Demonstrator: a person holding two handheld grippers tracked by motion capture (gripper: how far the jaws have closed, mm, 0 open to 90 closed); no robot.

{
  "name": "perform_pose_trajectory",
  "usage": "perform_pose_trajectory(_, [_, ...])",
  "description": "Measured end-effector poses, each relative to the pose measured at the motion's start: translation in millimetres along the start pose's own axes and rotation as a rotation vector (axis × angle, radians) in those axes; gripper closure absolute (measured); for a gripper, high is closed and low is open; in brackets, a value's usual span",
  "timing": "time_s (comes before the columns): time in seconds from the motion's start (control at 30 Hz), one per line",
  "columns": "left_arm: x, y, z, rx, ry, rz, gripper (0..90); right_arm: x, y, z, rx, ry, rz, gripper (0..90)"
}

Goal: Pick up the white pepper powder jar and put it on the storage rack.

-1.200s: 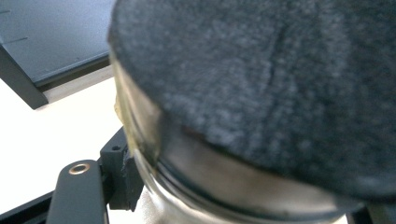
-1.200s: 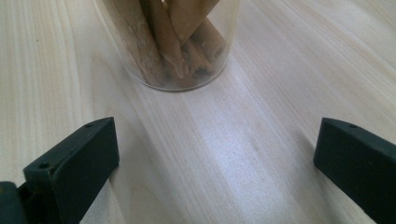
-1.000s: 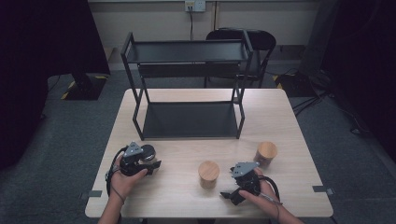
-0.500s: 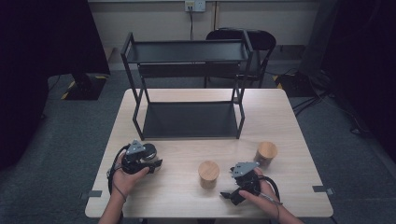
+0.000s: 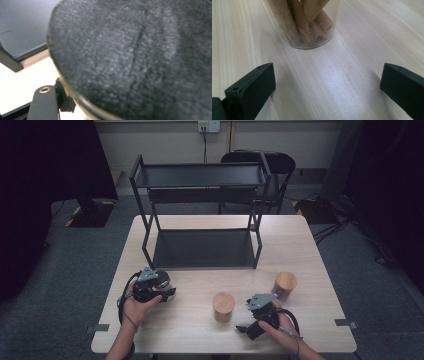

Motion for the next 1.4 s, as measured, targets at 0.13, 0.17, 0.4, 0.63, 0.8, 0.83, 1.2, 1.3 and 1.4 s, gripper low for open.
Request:
perform_pose_trajectory(0.13, [0.0,-4.1,-1.6,-0.001,0.0,0.0,30.2,0.0,0.0,0.0,0.0,0.0,0.0,0.0])
perform_pose_trajectory(0.17, [0.0,-5.2,-2.0,-0.002,0.0,-0.002,30.2,0.0,0.0,0.0,0.0,0.0,0.0,0.0])
perform_pose_trajectory(0.4, [0.6,-11.6,-6.1,-0.001,0.006,0.0,30.3,0.0,0.0,0.0,0.0,0.0,0.001,0.0])
perform_pose_trajectory(0.63, [1.8,-17.6,-9.5,-0.004,0.005,0.005,30.3,0.0,0.0,0.0,0.0,0.0,0.0,0.0])
perform_pose_trajectory(0.8, [4.0,-21.6,-12.2,-0.001,0.001,0.003,30.4,0.0,0.0,0.0,0.0,0.0,0.0,0.0])
perform_pose_trajectory(0.83, [4.5,-22.4,-12.6,0.0,-0.003,0.001,30.4,0.0,0.0,0.0,0.0,0.0,0.0,0.0])
perform_pose_trajectory(1.2, [5.9,-29.3,-20.2,0.001,-0.011,0.005,30.5,0.0,0.0,0.0,0.0,0.0,0.0,0.0])
perform_pose_trajectory(1.3, [6.5,-31.1,-22.0,0.002,-0.015,0.007,30.5,0.0,0.0,0.0,0.0,0.0,0.0,0.0])
perform_pose_trajectory(1.4, [8.2,-34.6,-23.3,0.0,-0.02,0.009,30.5,0.0,0.0,0.0,0.0,0.0,0.0,0.0])
Point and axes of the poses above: each handheld gripper's, and its own axes: z roughly backward along the jaws, y roughly out of its underside, x roughly to its left, the point moved 1 cm from there along -z, roughly forward along the jaws, and after that the axes turned 12 degrees about -y, right-handed, at the moved point
